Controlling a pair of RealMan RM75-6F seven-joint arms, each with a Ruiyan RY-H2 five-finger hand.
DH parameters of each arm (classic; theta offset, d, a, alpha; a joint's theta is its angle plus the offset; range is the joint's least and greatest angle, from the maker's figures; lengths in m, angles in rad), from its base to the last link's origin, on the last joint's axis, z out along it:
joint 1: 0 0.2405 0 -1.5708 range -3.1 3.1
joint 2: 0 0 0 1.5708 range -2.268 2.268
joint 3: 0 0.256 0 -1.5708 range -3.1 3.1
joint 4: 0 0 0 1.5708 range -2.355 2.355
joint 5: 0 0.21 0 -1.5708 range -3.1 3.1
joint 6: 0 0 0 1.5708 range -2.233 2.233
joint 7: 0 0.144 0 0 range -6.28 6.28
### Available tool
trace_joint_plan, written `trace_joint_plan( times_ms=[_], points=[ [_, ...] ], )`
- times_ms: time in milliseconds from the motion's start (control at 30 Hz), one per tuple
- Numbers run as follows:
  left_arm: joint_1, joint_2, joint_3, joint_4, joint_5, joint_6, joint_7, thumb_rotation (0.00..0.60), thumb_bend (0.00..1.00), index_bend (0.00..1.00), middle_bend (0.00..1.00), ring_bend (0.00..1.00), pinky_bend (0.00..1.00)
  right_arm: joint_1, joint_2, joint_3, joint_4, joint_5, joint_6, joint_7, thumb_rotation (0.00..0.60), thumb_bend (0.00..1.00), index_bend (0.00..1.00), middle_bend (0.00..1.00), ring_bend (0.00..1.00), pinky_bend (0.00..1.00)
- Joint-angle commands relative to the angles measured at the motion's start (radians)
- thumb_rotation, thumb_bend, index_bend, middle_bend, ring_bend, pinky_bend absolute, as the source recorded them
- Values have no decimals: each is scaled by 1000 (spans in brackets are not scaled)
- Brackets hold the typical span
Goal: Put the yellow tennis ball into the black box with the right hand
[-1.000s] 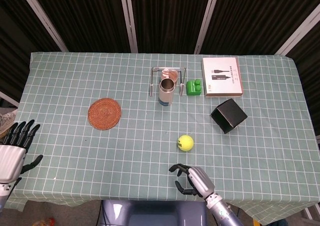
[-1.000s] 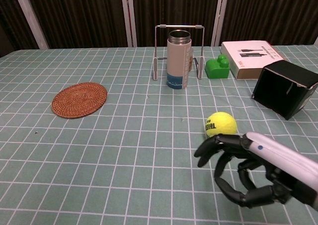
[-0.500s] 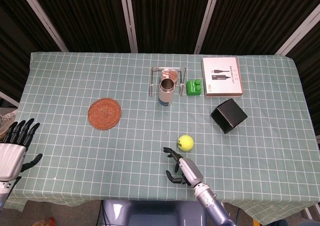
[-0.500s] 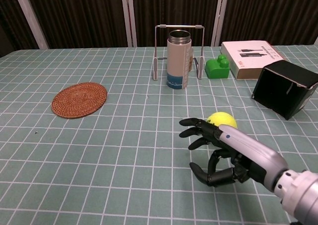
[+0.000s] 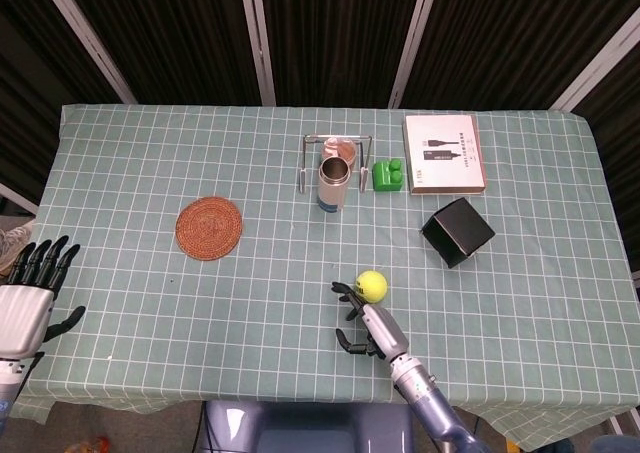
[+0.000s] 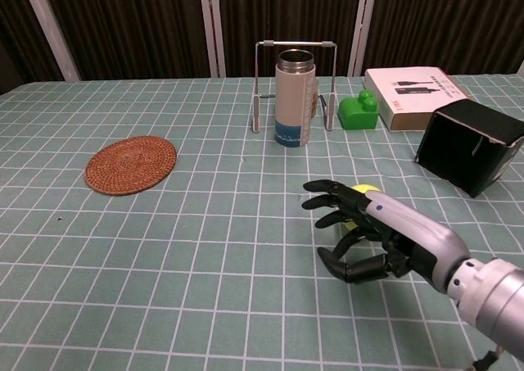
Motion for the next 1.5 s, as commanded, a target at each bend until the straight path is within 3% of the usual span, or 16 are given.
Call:
trace_joint_plan(
  times_ms=[33,567,1200,1500],
  points=[
    [-3,-3,-3,-2,-7,-8,8,600,179,0,0,0,51,13,12,9,21,6,-12,47,600,523,66,149,191,335],
    [-17,-19,-9,-10,-27,-37,59,600,180,0,0,0,51,26,63,6,89,-8,2,173,600,523,66,149,190,309],
    [-30,-37,-17,-9,-57,-68,101,600,182,0,0,0,51,71,115,53,196,19,-16,304,600,523,66,149,149,262],
    [-35,-46,-21,-10,-72,-82,121,600,182,0,0,0,51,94,124,65,274,40,-50,373,600,523,54,134,113,192]
  ],
)
